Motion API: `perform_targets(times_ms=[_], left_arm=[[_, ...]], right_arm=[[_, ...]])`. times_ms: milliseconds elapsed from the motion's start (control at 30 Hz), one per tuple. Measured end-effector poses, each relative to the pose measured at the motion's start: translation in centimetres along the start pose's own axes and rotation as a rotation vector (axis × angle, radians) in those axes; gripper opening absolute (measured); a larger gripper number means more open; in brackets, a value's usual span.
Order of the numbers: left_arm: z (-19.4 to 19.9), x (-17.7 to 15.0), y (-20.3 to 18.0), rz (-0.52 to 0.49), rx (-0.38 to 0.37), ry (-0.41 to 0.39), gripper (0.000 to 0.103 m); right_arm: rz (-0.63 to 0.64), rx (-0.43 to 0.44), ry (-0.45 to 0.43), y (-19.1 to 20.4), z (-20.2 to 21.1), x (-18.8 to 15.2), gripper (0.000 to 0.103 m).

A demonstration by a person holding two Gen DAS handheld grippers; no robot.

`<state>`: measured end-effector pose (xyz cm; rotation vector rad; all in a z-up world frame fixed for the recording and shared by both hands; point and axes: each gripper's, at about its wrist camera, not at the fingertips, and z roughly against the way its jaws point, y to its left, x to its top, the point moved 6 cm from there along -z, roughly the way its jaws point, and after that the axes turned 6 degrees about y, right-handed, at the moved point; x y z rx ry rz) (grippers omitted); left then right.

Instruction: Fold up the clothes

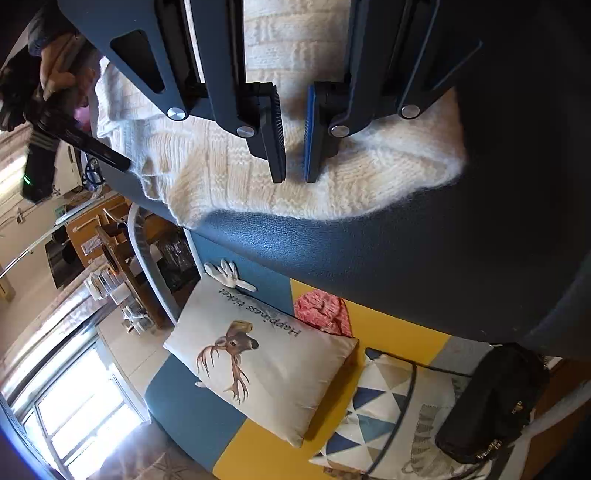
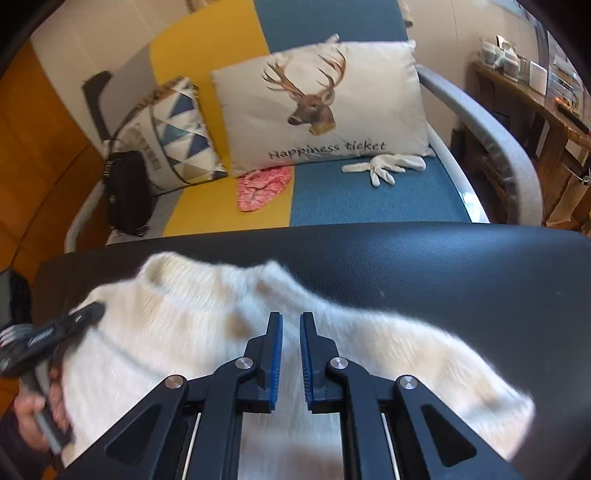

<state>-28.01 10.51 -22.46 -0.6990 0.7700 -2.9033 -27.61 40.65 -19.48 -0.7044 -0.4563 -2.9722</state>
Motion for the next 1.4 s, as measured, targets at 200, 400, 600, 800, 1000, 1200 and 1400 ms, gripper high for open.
perform_targets(times_ms=[200, 400, 600, 800, 1000, 1200, 1400], left_arm=[[6.1, -3.9, -2.9, -0.142, 0.019, -0.104, 0.061], [5.9, -10.1, -3.8, -0.246, 0.175, -0.021, 0.066], [10.7, -11.0, -2.1, -0.084, 0.037, -0.061, 0.066], [12.2, -15.0, -1.5, 0.125, -0.278, -0.025, 0.066], [8.2, -17.0, -0.4, 0.270, -0.311, 0.065, 0.066], [8.3, -16.9, -2.2, 0.196, -0.275, 0.049, 0.066], [9.1, -17.4, -1.2, 0.162, -0.226, 0.007, 0.066]], right_arm=[[0.014, -0.039, -0.001, -1.5, 5.2, -5.8, 0.023], [-0.035, -0.042, 0.001, -1.7, 6.6, -9.2, 0.022], [-0.142, 0.096, -0.055, -1.6, 9.4, -11.5, 0.024], [-0.611, 0.706, -0.099, -2.2, 9.6, -16.6, 0.031], [-0.785, 0.602, -0.106, -2.7, 5.1, -19.7, 0.031], [-0.824, 0.372, -0.207, -4.4, 4.2, -17.1, 0.020], [-0.715, 0.313, -0.340, -4.5, 8.1, -14.9, 0.007]])
